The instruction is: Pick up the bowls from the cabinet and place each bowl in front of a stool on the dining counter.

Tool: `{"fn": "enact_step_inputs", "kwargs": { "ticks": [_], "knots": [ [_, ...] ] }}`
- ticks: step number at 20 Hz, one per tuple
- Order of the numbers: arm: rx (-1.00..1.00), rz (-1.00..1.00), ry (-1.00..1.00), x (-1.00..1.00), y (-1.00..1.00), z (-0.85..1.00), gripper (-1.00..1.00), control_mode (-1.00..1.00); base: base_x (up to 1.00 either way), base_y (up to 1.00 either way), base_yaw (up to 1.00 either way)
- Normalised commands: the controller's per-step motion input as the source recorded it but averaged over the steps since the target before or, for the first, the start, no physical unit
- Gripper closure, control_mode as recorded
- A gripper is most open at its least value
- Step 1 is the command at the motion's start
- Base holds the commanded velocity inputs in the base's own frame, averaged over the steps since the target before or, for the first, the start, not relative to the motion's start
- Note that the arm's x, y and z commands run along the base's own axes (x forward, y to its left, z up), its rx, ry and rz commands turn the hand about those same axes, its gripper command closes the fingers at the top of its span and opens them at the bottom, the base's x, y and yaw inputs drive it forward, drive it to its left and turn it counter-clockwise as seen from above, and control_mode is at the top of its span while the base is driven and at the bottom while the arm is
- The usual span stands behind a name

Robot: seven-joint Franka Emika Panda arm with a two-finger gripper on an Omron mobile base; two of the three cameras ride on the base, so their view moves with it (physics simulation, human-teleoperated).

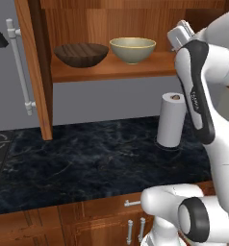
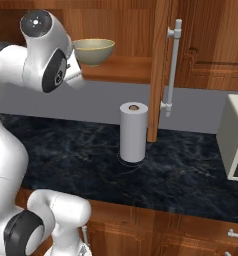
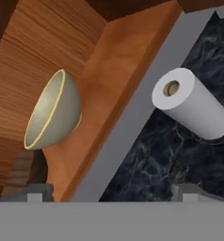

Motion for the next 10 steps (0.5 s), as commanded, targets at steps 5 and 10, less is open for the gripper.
{"fn": "enact_step_inputs", "kwargs": {
  "ticks": [5, 10],
  "knots": [
    [0.29, 0.14, 0.01, 0.64, -0.01, 0.0, -1.0, -1.0, 0.0, 0.0, 0.0],
    [0.1, 0.01, -0.01, 0.66, 0.0, 0.0, -1.0, -1.0, 0.0, 0.0, 0.0]
  ]
}}
